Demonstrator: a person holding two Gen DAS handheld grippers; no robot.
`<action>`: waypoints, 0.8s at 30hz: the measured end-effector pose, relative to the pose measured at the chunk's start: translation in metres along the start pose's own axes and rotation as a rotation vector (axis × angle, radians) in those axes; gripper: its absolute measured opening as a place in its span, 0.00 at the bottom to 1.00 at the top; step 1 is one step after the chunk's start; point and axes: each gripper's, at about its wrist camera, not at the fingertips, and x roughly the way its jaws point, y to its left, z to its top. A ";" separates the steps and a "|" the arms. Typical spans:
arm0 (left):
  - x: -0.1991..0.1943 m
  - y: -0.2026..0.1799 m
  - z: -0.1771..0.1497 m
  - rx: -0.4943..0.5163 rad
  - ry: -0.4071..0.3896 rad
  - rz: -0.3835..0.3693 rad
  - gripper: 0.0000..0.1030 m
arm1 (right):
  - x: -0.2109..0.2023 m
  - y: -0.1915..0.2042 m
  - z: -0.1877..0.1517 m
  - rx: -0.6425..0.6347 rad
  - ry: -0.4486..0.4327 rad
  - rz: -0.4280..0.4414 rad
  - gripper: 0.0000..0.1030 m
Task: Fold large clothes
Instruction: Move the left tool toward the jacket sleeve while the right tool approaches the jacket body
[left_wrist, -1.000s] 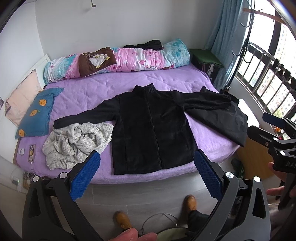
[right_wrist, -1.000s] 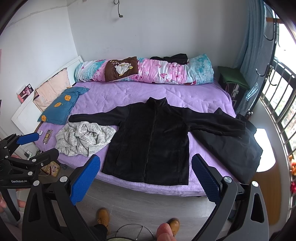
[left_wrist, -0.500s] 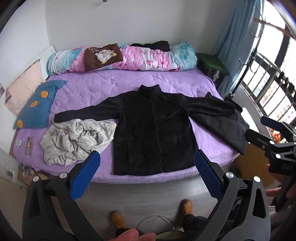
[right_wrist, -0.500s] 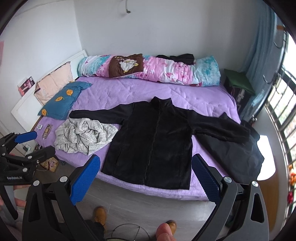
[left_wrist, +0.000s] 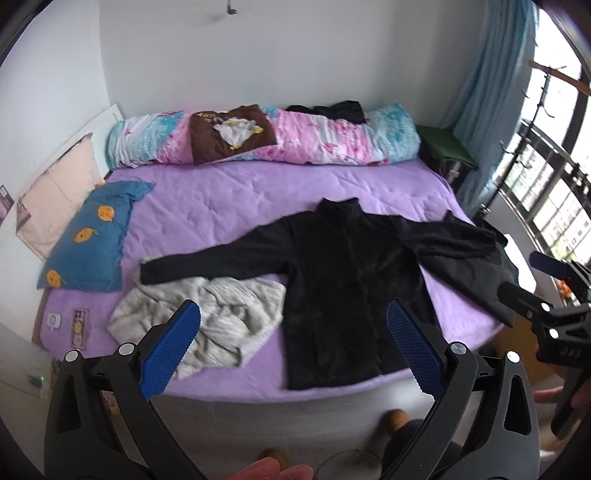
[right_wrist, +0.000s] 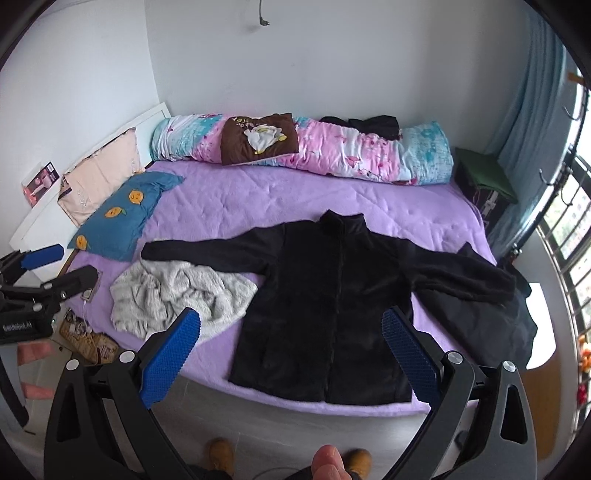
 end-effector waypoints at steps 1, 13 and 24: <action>0.004 0.008 0.007 -0.014 -0.004 0.002 0.94 | 0.008 0.005 0.010 -0.006 0.004 0.002 0.94; 0.079 0.048 0.081 -0.119 -0.024 0.072 0.94 | 0.103 -0.007 0.123 -0.150 -0.032 0.101 0.94; 0.181 0.104 0.120 -0.251 0.026 0.130 0.94 | 0.221 0.012 0.182 -0.263 0.023 0.131 0.94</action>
